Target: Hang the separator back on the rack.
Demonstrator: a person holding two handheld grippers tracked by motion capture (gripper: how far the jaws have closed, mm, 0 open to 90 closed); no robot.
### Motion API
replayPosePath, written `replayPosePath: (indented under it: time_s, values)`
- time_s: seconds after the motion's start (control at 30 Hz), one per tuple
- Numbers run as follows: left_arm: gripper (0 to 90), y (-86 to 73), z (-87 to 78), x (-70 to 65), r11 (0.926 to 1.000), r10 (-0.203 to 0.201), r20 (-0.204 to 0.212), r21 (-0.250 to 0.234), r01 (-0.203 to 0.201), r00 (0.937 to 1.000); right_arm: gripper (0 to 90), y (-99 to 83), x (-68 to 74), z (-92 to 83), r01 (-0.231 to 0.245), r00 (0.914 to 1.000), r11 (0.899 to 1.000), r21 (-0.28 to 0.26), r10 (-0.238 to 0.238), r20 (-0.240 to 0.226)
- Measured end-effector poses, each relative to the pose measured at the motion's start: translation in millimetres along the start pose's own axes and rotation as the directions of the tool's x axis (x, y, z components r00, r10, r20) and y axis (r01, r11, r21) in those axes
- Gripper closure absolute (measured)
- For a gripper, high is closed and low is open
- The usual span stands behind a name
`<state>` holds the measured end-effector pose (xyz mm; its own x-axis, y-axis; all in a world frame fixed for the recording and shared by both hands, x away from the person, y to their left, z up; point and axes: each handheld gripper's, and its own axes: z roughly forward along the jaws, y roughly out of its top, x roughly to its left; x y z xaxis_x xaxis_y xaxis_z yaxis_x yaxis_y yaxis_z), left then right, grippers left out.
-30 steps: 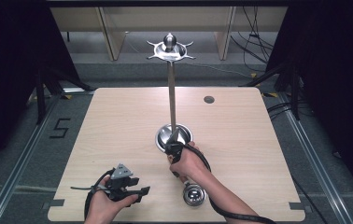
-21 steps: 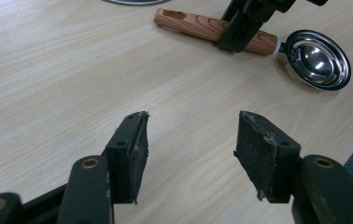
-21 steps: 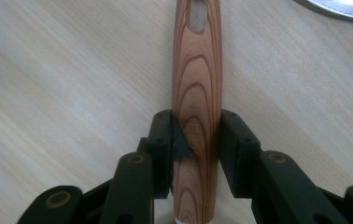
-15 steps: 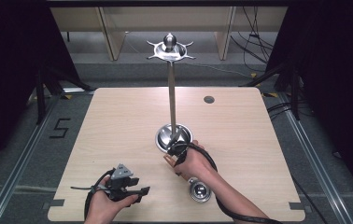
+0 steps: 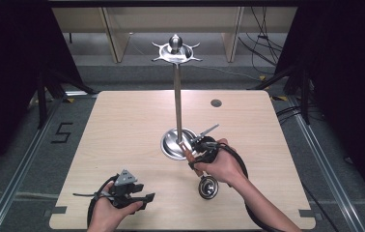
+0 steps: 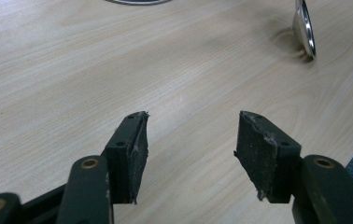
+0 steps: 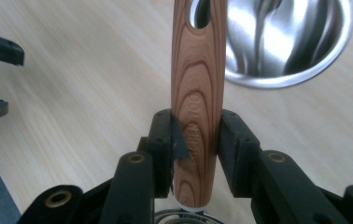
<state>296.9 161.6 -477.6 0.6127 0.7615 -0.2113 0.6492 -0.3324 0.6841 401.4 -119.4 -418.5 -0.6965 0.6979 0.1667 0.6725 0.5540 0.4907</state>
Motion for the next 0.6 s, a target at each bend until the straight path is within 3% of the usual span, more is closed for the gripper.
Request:
replayPosePath:
  time_s: [0.1,0.13,0.23,0.3,0.5,0.57,0.6]
  values:
    - [42.5,-0.1,1.4,-0.6,1.0,-0.005,-0.015,0.002,0.005,0.9999,68.9,-4.5,-4.5,-8.5,-0.001,0.9994,0.998,-0.06,0.004,0.035]
    - [42.5,-0.1,1.4,-0.6,1.0,-0.005,-0.015,0.002,0.005,0.9999,68.9,-6.0,-5.1,-11.6,0.006,1.0,0.995,-0.095,-0.005,0.006]
    - [42.4,-0.2,1.4,-0.4,1.0,-0.005,-0.015,0.001,0.005,0.9999,68.9,-8.9,-8.2,-19.8,0.02,0.9998,0.986,-0.167,-0.018,0.012]
    - [42.4,-0.2,1.4,-0.2,1.0,-0.005,-0.016,0.001,0.005,0.9999,68.9,-10.3,-9.3,-25.1,0.024,0.999,0.98,-0.199,-0.016,0.043]
    - [42.4,-0.2,1.1,0.0,1.0,-0.003,-0.018,-0.002,0.003,0.9998,68.9,-11.5,-9.2,-34.1,0.054,0.998,0.964,-0.259,-0.044,0.045]
    - [42.4,-0.1,1.1,0.1,1.0,-0.002,-0.019,-0.003,0.002,0.9998,68.9,-11.9,-7.7,-35.1,0.048,0.9986,0.964,-0.26,-0.04,0.036]
    - [42.4,-0.1,0.6,-0.2,1.0,-0.006,-0.009,-0.008,0.006,0.9999,68.9,-12.3,-8.8,-37.3,0.068,0.9975,0.96,-0.27,-0.059,0.04]
